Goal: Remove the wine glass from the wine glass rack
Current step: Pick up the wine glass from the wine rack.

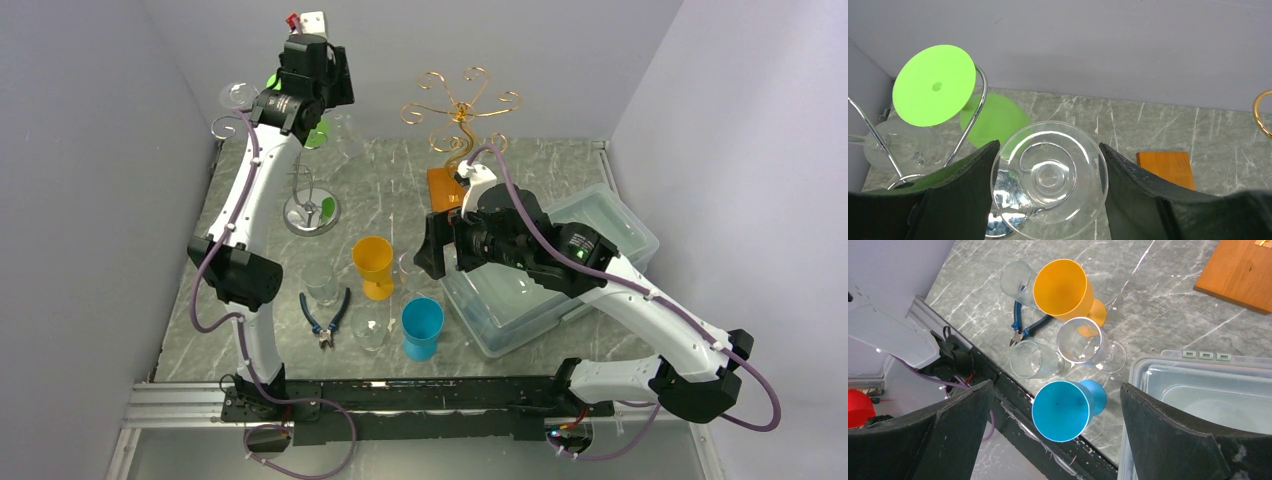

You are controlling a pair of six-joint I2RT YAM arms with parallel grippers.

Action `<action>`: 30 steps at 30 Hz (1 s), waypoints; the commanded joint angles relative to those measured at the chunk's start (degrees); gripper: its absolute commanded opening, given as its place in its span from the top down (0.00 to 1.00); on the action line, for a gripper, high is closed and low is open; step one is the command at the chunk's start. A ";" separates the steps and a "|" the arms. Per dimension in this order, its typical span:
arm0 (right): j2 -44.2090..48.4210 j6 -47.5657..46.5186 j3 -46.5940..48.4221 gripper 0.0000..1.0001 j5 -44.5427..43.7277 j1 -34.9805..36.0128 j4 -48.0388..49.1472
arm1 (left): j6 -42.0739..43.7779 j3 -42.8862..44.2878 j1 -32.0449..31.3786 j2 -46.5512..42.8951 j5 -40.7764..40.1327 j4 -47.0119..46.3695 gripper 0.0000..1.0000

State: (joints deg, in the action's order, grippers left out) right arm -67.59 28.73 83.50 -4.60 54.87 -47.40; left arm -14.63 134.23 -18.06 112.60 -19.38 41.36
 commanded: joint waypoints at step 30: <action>-0.27 -0.08 0.49 0.00 -0.77 -0.21 1.80 | 3.91 1.51 -0.48 -0.99 -15.40 -6.76 0.67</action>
State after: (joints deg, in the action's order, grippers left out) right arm -67.96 28.71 83.11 -4.54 54.87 -46.68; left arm -11.94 132.49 -18.37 110.67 -31.48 39.79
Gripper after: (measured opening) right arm 0.994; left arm 0.719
